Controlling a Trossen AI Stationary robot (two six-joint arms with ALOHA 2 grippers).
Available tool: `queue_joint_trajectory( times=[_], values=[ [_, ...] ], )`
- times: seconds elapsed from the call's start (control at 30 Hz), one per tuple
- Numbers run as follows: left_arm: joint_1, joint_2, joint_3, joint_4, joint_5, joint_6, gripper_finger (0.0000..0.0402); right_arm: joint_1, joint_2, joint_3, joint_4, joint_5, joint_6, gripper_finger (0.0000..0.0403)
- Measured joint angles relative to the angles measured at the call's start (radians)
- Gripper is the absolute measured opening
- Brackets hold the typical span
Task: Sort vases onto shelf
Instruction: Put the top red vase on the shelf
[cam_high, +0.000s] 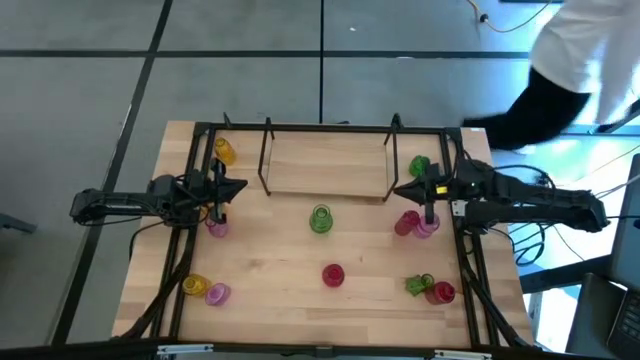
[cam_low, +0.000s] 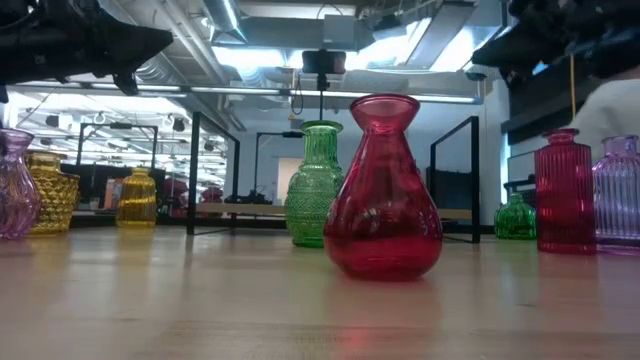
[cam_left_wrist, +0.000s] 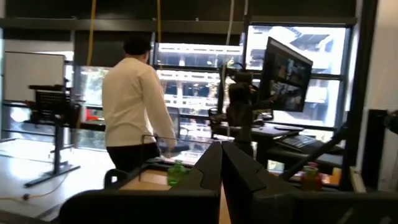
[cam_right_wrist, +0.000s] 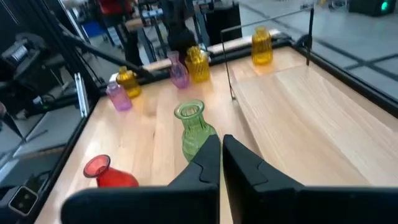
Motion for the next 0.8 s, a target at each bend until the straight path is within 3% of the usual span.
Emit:
queue_joint_trajectory(
  times=[0.3,0.67,0.8],
  values=[
    [-0.001,0.000,0.000,0.009,0.103,-0.067,0.0001,0.017,0.129,0.215,-0.232,0.002,0.020,0.0007],
    [-0.001,0.000,0.000,0.010,0.117,-0.139,0.0001,0.260,0.320,0.473,-0.556,0.225,0.090,0.0007],
    [-0.001,0.000,0.000,0.011,0.117,-0.143,0.0001,0.311,0.380,0.562,-0.709,0.244,0.190,0.0007]
  ],
)
